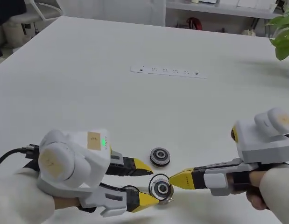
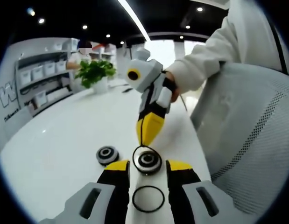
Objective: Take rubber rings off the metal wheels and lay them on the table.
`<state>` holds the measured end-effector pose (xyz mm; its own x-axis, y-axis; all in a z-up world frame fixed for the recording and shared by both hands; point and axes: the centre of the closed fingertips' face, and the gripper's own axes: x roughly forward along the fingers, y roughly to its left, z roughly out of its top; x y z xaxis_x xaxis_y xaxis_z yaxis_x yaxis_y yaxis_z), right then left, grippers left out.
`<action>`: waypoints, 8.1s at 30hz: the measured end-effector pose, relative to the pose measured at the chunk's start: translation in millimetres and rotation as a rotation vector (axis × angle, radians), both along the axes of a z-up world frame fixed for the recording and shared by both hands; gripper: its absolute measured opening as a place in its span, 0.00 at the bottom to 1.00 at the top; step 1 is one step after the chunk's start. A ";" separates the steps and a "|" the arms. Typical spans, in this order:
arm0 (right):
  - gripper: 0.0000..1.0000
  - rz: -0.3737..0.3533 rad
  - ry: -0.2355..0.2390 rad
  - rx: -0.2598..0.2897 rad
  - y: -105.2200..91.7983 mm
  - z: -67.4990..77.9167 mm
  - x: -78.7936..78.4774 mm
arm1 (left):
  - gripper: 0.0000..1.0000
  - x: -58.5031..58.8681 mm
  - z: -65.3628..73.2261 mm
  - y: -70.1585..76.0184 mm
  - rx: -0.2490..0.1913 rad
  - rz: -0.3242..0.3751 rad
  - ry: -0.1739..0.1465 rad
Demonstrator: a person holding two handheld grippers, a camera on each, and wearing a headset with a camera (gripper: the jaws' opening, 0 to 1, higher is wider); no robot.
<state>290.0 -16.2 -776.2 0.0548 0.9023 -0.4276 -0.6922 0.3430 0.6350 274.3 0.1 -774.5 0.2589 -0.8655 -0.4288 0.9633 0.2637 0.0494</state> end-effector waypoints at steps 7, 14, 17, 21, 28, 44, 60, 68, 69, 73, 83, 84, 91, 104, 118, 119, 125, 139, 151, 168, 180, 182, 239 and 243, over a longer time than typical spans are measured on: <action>0.00 -0.002 -0.014 0.029 5.6 10.8 0.5 | 0.37 3.4 8.6 11.6 -0.002 0.027 -0.015; 0.00 -0.005 -0.023 0.054 11.7 19.3 -1.1 | 0.55 7.6 18.3 25.4 -0.032 0.088 -0.010; 0.00 -0.007 -0.025 0.063 14.0 22.5 -2.0 | 0.61 6.2 18.3 33.4 -0.038 0.120 -0.004; 0.00 -0.003 -0.024 0.072 17.8 25.1 -4.1 | 0.72 6.4 14.4 41.3 -0.028 0.154 -0.009; 0.00 0.018 -0.031 0.077 26.1 27.6 -9.3 | 0.80 6.0 18.5 47.7 -0.061 0.193 0.006; 0.00 0.076 -0.037 0.052 40.5 21.9 -22.2 | 0.86 1.4 18.5 56.7 -0.077 0.232 0.026; 0.00 0.166 -0.075 -0.031 48.8 2.3 -37.2 | 0.87 -4.5 14.9 53.7 -0.064 0.211 0.040; 0.00 0.203 -0.123 -0.092 52.1 -8.9 -42.9 | 0.87 -4.9 14.8 54.1 -0.060 0.213 0.042; 0.00 0.202 -0.127 -0.099 52.4 -10.3 -42.6 | 0.87 -4.9 14.9 54.2 -0.061 0.215 0.044; 0.00 0.195 -0.149 -0.116 52.1 -12.1 -39.4 | 0.87 -5.6 13.5 54.3 -0.057 0.214 0.051; 0.01 0.198 -0.224 -0.156 50.2 -14.9 -32.4 | 0.85 -5.4 12.7 54.9 -0.056 0.215 0.056; 0.01 0.198 -0.227 -0.158 50.0 -15.0 -31.9 | 0.85 -5.4 12.6 55.0 -0.055 0.215 0.056; 0.05 0.190 -0.251 -0.176 47.8 -15.8 -27.6 | 0.84 -4.9 12.2 55.9 -0.054 0.222 0.061; 0.06 0.126 -0.277 -0.156 39.4 -2.7 -9.9 | 0.84 -3.1 9.1 58.0 -0.048 0.227 0.068; 0.07 0.027 -0.312 -0.123 25.9 12.4 14.6 | 0.81 -1.9 10.2 58.6 -0.062 0.237 0.078; 0.08 0.023 -0.312 -0.121 24.9 12.9 15.8 | 0.81 -1.6 10.5 58.6 -0.065 0.238 0.079; 0.09 -0.036 -0.302 -0.106 13.4 15.9 28.4 | 0.79 -1.0 13.9 56.9 -0.078 0.235 0.079; 0.11 -0.121 -0.302 -0.089 -5.4 20.8 47.0 | 0.79 13.7 42.3 60.7 -0.074 0.221 0.052; 0.13 -0.177 -0.308 -0.077 -15.8 26.5 57.8 | 0.79 47.1 107.2 61.9 -0.119 0.215 -0.044; 0.17 -0.273 -0.398 -0.015 -23.8 74.7 97.2 | 0.77 82.8 141.8 38.0 -0.074 0.124 -0.142; 0.19 -0.166 -0.490 0.055 -9.3 99.1 109.7 | 0.74 106.9 149.3 18.6 -0.068 0.064 -0.145; 0.19 -0.160 -0.494 0.066 -9.1 99.0 110.8 | 0.74 109.7 146.8 14.6 -0.078 0.065 -0.142; 0.19 0.080 -0.392 -0.230 -7.3 -30.5 64.7 | 0.21 84.2 -2.9 -24.2 -0.002 0.070 0.014; 0.19 0.080 -0.396 -0.237 -6.1 -32.4 64.3 | 0.24 82.3 -12.0 -23.8 0.043 0.059 0.005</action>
